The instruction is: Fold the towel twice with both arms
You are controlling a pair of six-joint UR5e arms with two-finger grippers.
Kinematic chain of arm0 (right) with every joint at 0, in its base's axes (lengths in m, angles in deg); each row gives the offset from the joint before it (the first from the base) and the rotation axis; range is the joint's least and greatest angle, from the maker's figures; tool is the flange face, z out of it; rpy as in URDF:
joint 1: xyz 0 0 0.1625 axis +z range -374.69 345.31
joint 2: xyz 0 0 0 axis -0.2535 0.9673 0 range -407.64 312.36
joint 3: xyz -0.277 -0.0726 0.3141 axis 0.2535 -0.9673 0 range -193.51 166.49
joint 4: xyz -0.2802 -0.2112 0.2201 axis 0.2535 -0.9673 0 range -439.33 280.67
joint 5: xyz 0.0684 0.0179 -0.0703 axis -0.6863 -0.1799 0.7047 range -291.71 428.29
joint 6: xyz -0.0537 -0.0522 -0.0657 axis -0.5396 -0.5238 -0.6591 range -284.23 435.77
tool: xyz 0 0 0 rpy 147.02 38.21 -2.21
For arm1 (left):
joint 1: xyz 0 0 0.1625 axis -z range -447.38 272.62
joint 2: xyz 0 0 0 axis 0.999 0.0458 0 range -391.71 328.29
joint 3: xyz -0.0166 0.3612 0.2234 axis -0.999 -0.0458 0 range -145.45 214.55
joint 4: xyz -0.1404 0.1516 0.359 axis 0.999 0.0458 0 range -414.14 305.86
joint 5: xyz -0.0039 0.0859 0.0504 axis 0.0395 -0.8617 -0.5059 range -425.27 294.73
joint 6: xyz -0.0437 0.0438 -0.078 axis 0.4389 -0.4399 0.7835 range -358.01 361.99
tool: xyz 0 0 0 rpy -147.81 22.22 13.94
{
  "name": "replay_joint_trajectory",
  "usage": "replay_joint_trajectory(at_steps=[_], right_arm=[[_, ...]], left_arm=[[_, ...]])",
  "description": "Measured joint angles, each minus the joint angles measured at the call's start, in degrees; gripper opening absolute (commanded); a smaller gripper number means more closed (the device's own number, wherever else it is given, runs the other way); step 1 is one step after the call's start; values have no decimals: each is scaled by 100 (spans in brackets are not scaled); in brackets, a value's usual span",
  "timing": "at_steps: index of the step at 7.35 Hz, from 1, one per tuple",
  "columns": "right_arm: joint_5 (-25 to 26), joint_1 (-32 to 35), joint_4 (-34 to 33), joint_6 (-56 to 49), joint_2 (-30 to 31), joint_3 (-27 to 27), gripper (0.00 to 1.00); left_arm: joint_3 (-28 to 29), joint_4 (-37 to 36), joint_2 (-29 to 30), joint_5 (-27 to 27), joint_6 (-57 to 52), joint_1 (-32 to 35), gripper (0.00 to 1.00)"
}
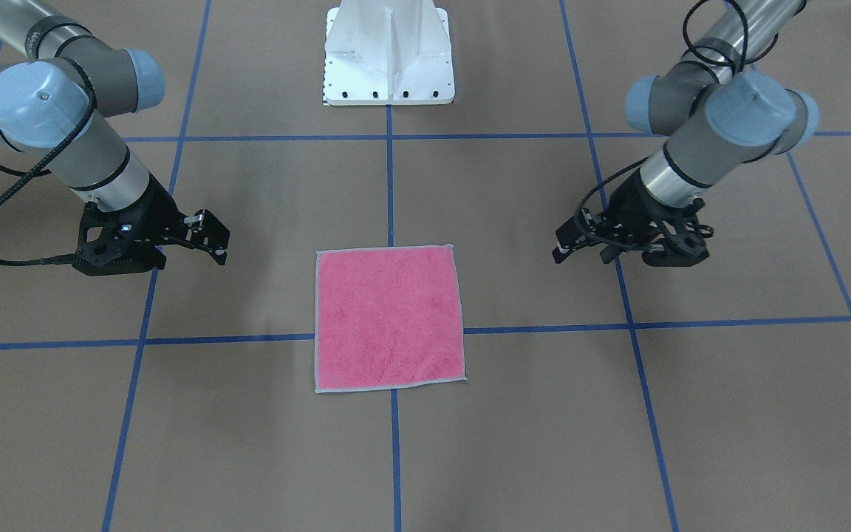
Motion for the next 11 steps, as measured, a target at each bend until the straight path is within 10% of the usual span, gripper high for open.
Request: replay_joint_trajectory(at_steps=[11], right_arm=[[451, -403, 10, 62, -136, 20, 99]], left_arm=[[1033, 25, 1240, -1514, 1749, -1400, 98]])
